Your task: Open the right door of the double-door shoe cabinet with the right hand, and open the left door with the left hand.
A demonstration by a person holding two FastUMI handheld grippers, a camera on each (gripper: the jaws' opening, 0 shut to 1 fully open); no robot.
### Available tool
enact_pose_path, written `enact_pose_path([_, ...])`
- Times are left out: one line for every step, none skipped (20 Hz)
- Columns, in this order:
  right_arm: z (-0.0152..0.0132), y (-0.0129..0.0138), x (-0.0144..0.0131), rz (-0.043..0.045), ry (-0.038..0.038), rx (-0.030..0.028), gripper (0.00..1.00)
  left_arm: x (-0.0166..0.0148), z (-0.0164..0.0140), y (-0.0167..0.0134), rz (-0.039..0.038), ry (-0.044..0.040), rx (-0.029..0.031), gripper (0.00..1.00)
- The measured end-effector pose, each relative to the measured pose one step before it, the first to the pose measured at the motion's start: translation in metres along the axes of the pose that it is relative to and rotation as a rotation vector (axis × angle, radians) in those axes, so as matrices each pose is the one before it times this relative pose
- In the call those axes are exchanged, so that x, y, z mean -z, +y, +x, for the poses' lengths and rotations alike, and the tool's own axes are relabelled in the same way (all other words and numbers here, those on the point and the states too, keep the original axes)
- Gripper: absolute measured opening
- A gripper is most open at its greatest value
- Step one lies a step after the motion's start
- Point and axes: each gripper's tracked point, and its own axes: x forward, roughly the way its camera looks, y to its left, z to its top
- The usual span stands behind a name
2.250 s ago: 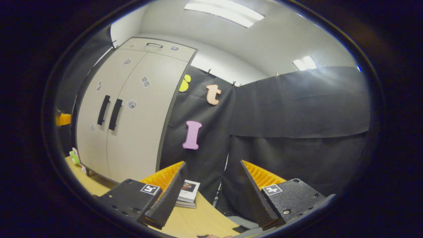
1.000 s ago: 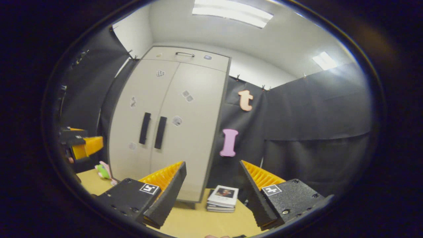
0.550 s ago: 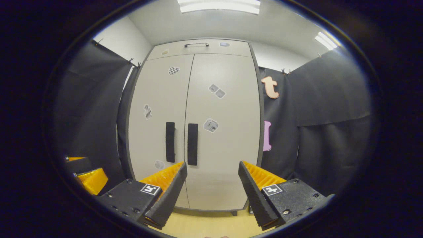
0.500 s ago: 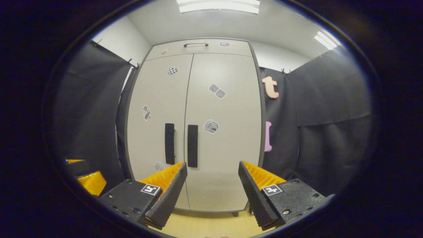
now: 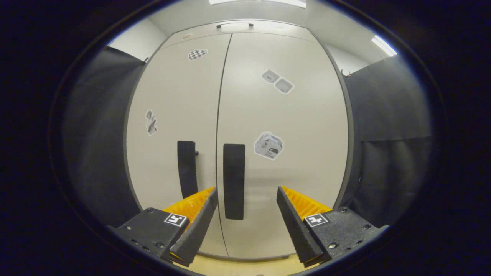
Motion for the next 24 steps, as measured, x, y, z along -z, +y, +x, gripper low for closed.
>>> enact_pose_path([0.00695,0.00073,-0.00148,0.00134,0.00010,0.00351,0.96,0.00133,0.00166,0.00543,-0.00106,0.00226,-0.01331,0.95])
enact_pose_path([0.00633,-0.00030,0.00041,-0.00429,0.00448,0.00906,0.95,0.00032,0.00033,0.00543,-0.00393,0.00278,-0.01035,0.95])
enact_pose_path([0.00563,-0.00041,-0.00002,-0.00607,0.00508,0.00602,0.94,0.00032,0.00117,0.00454,-0.00368,0.00092,-0.00877,0.95])
enact_pose_path([0.00412,0.00045,-0.00051,0.00174,-0.00143,0.00441,0.93,-0.00058,0.00033,0.00467,-0.00088,-0.00174,-0.00797,0.95])
enact_pose_path([0.00322,0.00049,-0.00057,0.00316,0.00181,-0.00180,0.92,-0.00094,0.00052,0.00205,0.00206,-0.00236,-0.00638,0.95])
enact_pose_path([0.00266,0.00111,-0.00050,0.00578,0.00005,-0.00085,0.90,-0.00145,0.00111,0.00293,0.00306,-0.00312,-0.00416,0.95])
enact_pose_path([0.00276,0.00033,-0.00101,0.00081,0.00024,0.00065,0.86,-0.00128,0.00226,0.00088,0.00241,-0.00074,-0.00219,0.95])
enact_pose_path([0.00276,-0.00021,0.00068,-0.00513,0.00487,0.00345,0.85,-0.00048,0.00020,-0.00068,0.00223,-0.00051,0.00110,0.95])
enact_pose_path([0.00185,0.00080,-0.00030,0.00002,0.00298,-0.00333,0.79,-0.00060,0.00058,-0.00065,0.00261,-0.00183,0.00112,0.95])
enact_pose_path([0.00254,0.00293,0.00151,0.00163,0.00673,-0.01019,0.74,-0.00020,0.00042,-0.00011,0.00294,-0.00158,0.00235,0.95])
enact_pose_path([-0.00041,0.00042,-0.00136,-0.00014,0.00191,0.00348,0.66,0.00018,0.00092,0.00019,0.00380,0.00110,0.00122,0.95])
enact_pose_path([-0.00080,0.00248,0.00142,-0.00255,0.00307,-0.00459,0.65,-0.00031,0.00057,-0.00044,0.00422,0.00059,0.00016,0.95])
enact_pose_path([-0.00090,0.00357,0.00083,0.00484,0.00394,-0.00778,0.55,0.00016,0.00078,-0.00012,0.00230,0.00172,0.00028,0.95])
enact_pose_path([0.00069,0.00264,-0.00043,0.00310,-0.00595,-0.00047,0.50,-0.00030,-0.00034,-0.00015,-0.00058,-0.00114,0.00181,0.95])
enact_pose_path([0.00085,-0.00008,0.00040,-0.00329,-0.00145,0.00951,0.39,-0.00055,-0.00008,-0.00044,-0.00063,-0.00098,0.00026,0.95])
enact_pose_path([0.00032,0.00013,-0.00035,-0.00635,-0.00267,0.00607,0.36,-0.00081,0.00017,0.00082,0.00120,-0.00251,-0.00252,0.95])
enact_pose_path([-0.00072,0.00054,0.00064,-0.00482,-0.00193,0.00237,0.36,-0.00051,-0.00027,0.00199,0.00221,-0.00205,-0.00564,0.95])
enact_pose_path([0.00001,0.00022,-0.00007,-0.00092,-0.00270,-0.00156,0.36,-0.00012,0.00007,0.00184,0.00210,-0.00006,-0.00437,0.95])
enact_pose_path([-0.00005,-0.00013,-0.00001,0.00136,0.00013,-0.00331,0.36,-0.00055,-0.00053,0.00094,-0.00026,0.00018,-0.00355,0.95])
enact_pose_path([-0.00023,-0.00009,0.00028,0.00242,-0.00035,-0.00372,0.36,-0.00018,-0.00031,0.00013,-0.00228,-0.00169,-0.00049,0.95])
enact_pose_path([-0.00012,0.00020,-0.00012,0.00443,-0.00171,-0.00395,0.36,-0.00069,0.00011,0.00056,-0.00149,0.00037,-0.00001,0.95])
enact_pose_path([-0.00041,0.00034,0.00037,-0.00294,-0.00207,-0.00580,0.36,-0.00028,-0.00016,-0.00081,-0.00030,0.00098,0.00100,0.95])
enact_pose_path([-0.00100,0.00001,0.00074,-0.00961,0.00522,-0.00552,0.36,-0.00043,-0.00045,0.00007,0.00112,-0.00086,0.00048,0.95])
enact_pose_path([-0.00245,0.00023,0.00082,-0.00776,0.00321,-0.00366,0.36,-0.00016,-0.00087,0.00048,0.00197,-0.00043,-0.00010,0.95])
